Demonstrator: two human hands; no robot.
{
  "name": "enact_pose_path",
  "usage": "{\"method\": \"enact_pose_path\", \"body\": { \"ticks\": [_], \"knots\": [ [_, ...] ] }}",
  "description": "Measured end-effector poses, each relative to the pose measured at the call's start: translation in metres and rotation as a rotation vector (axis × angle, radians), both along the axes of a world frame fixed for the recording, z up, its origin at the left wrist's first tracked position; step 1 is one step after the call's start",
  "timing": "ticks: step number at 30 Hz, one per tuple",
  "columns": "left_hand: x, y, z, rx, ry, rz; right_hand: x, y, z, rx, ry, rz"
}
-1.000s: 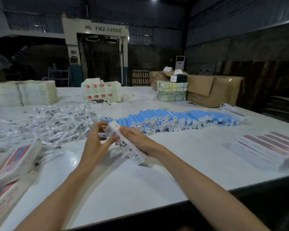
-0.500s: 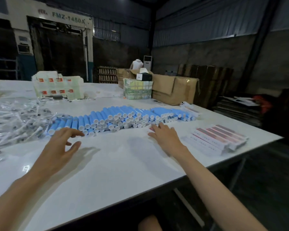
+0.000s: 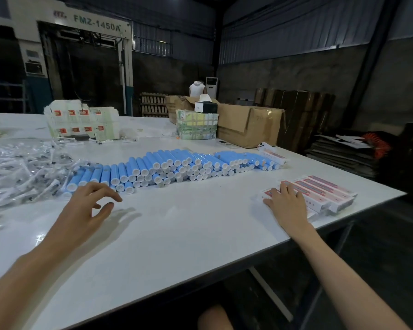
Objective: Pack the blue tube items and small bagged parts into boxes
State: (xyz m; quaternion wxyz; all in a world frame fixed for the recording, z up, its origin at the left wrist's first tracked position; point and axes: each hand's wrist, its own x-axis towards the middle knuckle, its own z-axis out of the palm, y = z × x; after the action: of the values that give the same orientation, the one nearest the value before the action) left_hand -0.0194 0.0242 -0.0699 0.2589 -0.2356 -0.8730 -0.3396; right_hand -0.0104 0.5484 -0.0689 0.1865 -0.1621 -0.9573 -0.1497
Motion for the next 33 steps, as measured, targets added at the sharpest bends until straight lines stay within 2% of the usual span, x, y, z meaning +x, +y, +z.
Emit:
{"method": "enact_pose_path", "body": {
  "ticks": [9,12,15,18,24,28,33],
  "knots": [
    [0.001,-0.003,0.001,-0.016,-0.008,0.008,0.007,-0.008,-0.001,0.094,0.060,-0.043],
    [0.003,-0.002,0.002,-0.019,-0.005,0.017,-0.001,-0.034,0.012,0.090,0.171,0.023],
    [0.005,0.001,0.003,-0.020,-0.004,0.007,-0.018,-0.079,0.028,-0.046,0.280,0.235],
    [0.007,0.000,0.003,-0.006,-0.043,0.020,-0.034,-0.139,0.041,-0.262,0.353,0.475],
    [0.014,-0.002,0.005,-0.026,-0.039,0.110,-0.050,-0.268,0.057,-0.580,0.299,0.838],
    [0.015,-0.003,0.006,-0.097,-0.044,0.215,-0.052,-0.337,0.056,-0.751,0.300,0.982],
    [0.021,-0.004,0.010,-0.175,-0.053,0.364,-0.052,-0.387,0.020,-0.882,0.217,1.049]
  ]
}}
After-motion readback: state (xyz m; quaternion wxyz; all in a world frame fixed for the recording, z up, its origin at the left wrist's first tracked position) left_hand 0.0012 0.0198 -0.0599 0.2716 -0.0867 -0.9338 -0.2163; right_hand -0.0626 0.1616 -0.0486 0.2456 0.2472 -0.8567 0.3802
